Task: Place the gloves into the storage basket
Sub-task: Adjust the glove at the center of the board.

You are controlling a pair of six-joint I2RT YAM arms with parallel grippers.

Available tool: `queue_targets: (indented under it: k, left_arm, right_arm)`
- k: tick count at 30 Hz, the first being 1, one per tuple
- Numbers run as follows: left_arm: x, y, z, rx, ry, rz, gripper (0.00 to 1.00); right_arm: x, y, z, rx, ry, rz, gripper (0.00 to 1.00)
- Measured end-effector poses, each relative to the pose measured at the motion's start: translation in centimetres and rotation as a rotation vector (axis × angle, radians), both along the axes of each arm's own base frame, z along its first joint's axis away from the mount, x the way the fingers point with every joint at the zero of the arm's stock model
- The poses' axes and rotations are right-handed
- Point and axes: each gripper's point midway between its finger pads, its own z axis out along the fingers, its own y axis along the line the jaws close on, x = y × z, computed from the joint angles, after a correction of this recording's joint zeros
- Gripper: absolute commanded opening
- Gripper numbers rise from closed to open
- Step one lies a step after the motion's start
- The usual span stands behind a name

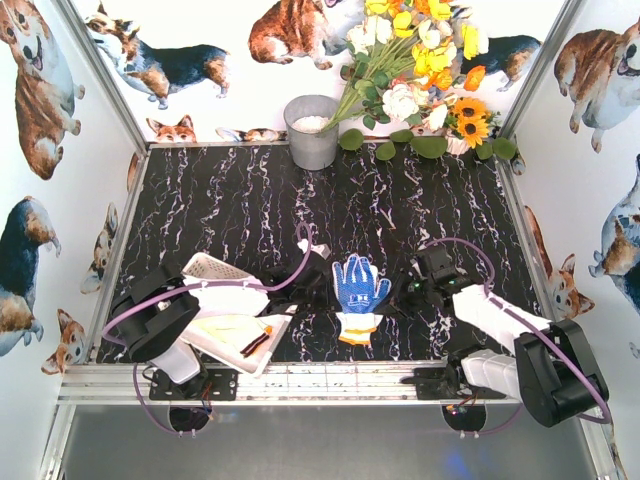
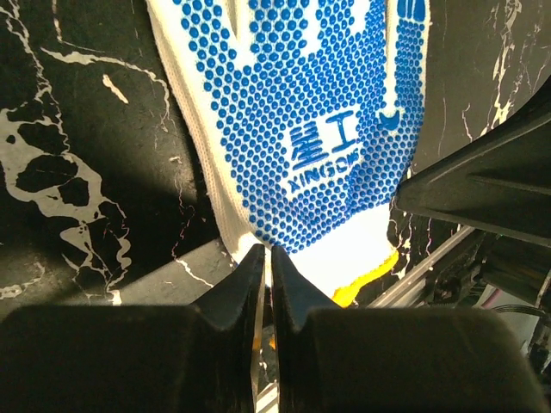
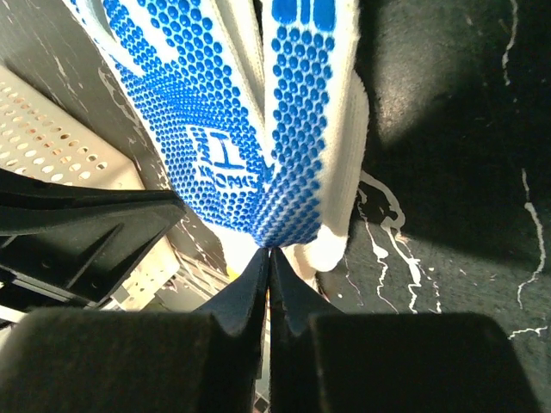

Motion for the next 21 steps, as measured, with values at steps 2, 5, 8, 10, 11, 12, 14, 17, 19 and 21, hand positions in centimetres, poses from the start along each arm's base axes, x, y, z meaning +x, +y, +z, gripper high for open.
queue_targets:
  k: [2, 5, 8, 10, 11, 12, 14, 17, 19, 21]
  left_arm:
    - [0.0, 0.1, 0.3, 0.001, -0.004, 0.004, 0.0]
    - [0.0, 0.2, 0.4, 0.002, -0.004, 0.004, 0.0]
    - [-0.1, 0.3, 0.3, 0.006, 0.0, 0.003, 0.0]
    - [-0.1, 0.3, 0.3, 0.006, 0.002, 0.005, 0.09]
    - [-0.1, 0.3, 0.3, 0.006, 0.003, 0.005, 0.12]
    - [-0.1, 0.3, 0.3, 0.005, 0.003, 0.006, 0.16]
    - [-0.1, 0.2, 0.3, 0.003, 0.007, 0.011, 0.27]
    - [0.0, 0.0, 0.5, -0.016, 0.008, 0.027, 0.32]
    - [0.0, -0.1, 0.6, -0.03, 0.01, 0.036, 0.35]
    - [0.1, -0.2, 0.7, -0.043, 0.011, 0.043, 0.36]
  right_arm:
    - [-0.1, 0.1, 0.0, 0.002, 0.004, 0.0, 0.0]
    - [-0.6, 0.2, 0.0, 0.012, 0.008, -0.001, 0.0]
    - [-1.1, 0.2, -0.1, 0.019, 0.014, -0.005, 0.0]
    - [-1.3, 0.1, -0.1, 0.021, 0.012, -0.008, 0.0]
    - [-1.4, 0.1, -0.1, 0.023, 0.012, -0.01, 0.0]
    - [-1.5, 0.1, -0.1, 0.025, 0.011, -0.012, 0.02]
    - [-1.6, 0.1, -0.1, 0.026, 0.011, -0.015, 0.07]
    - [-1.6, 0.0, -0.1, 0.026, 0.014, -0.021, 0.18]
    - [-1.6, -0.1, 0.0, 0.02, 0.009, -0.027, 0.24]
    - [-1.5, -0.2, 0.2, 0.017, -0.002, -0.033, 0.27]
